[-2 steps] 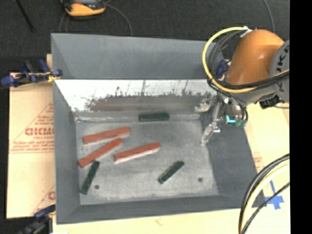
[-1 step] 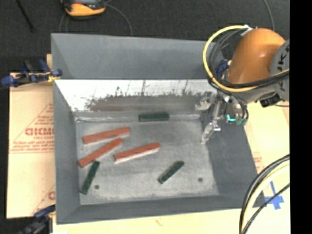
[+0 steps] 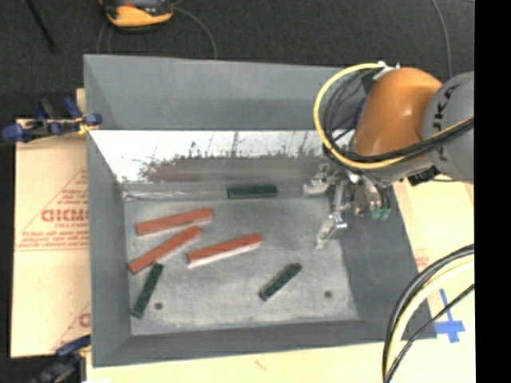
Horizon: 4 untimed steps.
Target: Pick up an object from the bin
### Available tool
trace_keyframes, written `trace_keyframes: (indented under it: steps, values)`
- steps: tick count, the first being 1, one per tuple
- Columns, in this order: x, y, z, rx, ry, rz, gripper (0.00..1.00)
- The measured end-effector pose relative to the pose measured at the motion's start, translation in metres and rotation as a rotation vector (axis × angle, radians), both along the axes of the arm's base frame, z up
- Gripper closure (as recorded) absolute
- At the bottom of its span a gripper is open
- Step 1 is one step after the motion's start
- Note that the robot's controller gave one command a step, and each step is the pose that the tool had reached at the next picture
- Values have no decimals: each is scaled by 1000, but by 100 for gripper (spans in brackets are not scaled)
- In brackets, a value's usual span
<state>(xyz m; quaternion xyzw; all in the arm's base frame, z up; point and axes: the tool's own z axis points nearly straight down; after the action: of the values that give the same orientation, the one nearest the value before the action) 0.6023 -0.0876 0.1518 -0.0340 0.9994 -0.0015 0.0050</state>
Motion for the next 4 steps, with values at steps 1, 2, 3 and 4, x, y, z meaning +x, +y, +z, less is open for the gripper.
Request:
trace_keyframes:
  steps: [1,2,3,4]
  values:
    - [-3,29,-47,3,3,14,0]
    - [-25,40,-69,1,8,168,0]
    - [-59,74,-73,-1,7,392,0]
    - [-35,147,-73,-3,20,166,100]
